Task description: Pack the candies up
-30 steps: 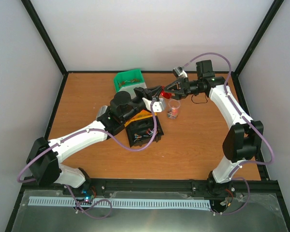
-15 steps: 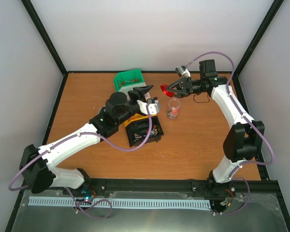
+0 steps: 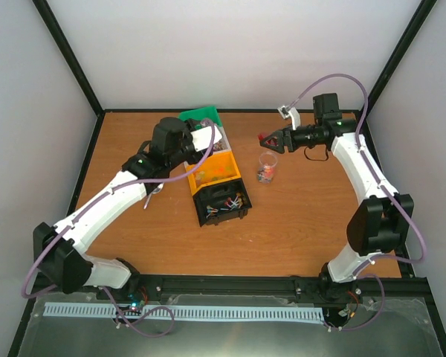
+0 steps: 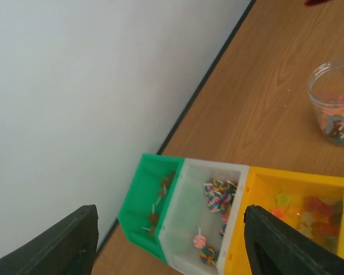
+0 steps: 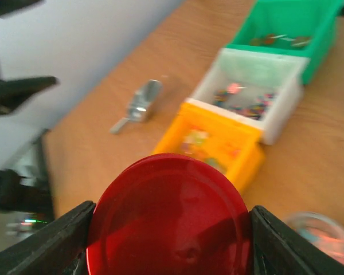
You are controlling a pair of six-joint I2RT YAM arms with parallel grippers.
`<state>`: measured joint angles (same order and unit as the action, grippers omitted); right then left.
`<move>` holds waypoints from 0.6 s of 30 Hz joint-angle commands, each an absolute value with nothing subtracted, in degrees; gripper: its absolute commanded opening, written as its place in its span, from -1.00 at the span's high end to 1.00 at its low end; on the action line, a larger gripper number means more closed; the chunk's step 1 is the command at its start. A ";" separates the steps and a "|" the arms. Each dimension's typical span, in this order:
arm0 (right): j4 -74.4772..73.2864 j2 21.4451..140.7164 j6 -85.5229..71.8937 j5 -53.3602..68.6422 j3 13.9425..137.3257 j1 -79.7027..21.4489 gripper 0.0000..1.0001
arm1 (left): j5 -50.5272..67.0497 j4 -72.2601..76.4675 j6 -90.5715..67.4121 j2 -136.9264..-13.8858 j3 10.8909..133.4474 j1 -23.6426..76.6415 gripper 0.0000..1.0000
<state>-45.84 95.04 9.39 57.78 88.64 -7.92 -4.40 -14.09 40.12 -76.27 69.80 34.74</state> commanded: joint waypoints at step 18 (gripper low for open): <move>-31.06 95.57 32.22 25.15 77.79 -12.12 -0.40 | -4.62 -24.68 28.24 -81.84 78.29 33.57 -0.47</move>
<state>-34.89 93.54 30.92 27.09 78.24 -11.66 -4.73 -23.94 29.98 -81.49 74.94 33.85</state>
